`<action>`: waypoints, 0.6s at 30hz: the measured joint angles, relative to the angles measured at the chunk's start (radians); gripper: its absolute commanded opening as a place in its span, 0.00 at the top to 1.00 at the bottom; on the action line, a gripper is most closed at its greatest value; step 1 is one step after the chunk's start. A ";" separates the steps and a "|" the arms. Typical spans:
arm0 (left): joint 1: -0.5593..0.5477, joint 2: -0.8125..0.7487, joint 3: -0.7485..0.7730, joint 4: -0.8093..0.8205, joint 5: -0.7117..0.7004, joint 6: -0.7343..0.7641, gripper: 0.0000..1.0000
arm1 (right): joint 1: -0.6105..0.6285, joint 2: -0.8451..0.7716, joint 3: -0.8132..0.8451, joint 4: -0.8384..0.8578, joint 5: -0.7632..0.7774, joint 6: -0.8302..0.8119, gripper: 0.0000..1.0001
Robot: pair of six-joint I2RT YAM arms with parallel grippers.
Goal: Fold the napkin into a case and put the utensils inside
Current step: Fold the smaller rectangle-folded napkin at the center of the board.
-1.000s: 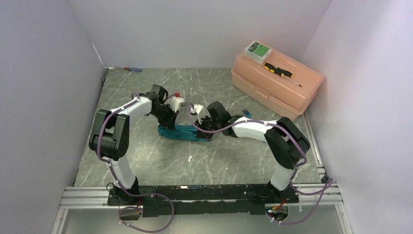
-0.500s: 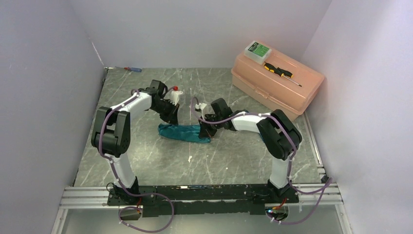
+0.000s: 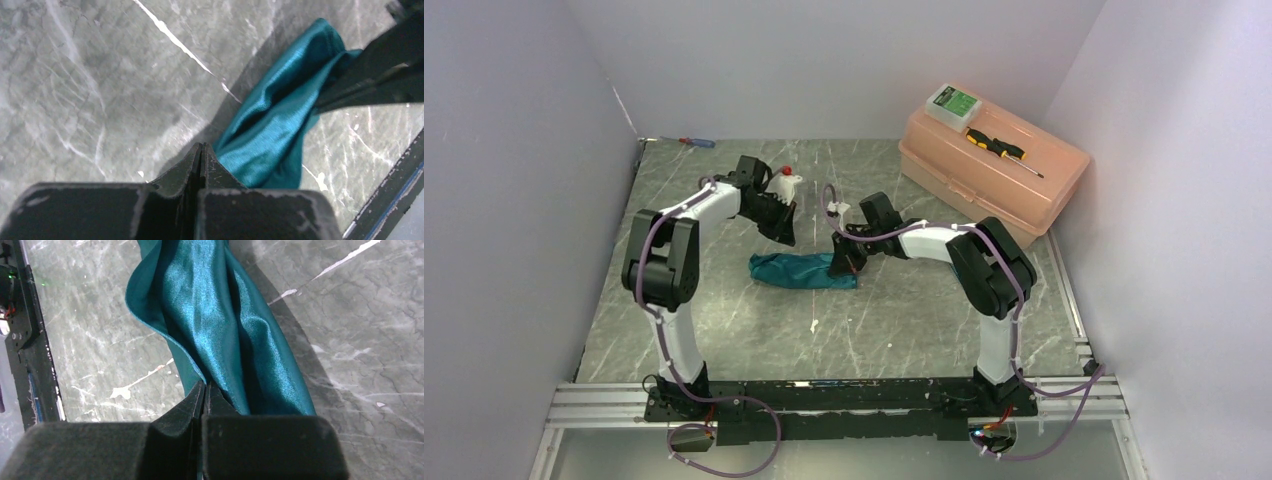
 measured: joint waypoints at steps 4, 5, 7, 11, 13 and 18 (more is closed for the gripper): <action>-0.006 0.082 0.018 0.036 0.013 -0.008 0.97 | 0.001 0.007 0.009 -0.002 -0.016 0.003 1.00; -0.010 0.095 0.018 0.037 0.017 -0.008 0.97 | 0.001 0.010 0.012 -0.004 -0.019 0.003 1.00; -0.019 0.113 0.019 0.043 0.031 -0.009 0.97 | 0.001 0.016 0.018 -0.013 -0.021 0.002 1.00; -0.040 0.127 0.051 0.048 0.063 -0.002 0.97 | 0.001 0.039 0.039 -0.031 -0.023 0.002 1.00; -0.053 0.127 0.064 0.055 0.072 0.006 0.97 | 0.000 0.056 0.051 -0.038 -0.023 0.003 1.00; -0.091 0.134 0.067 0.059 0.073 0.035 0.97 | -0.002 0.080 0.083 -0.061 -0.032 0.010 1.00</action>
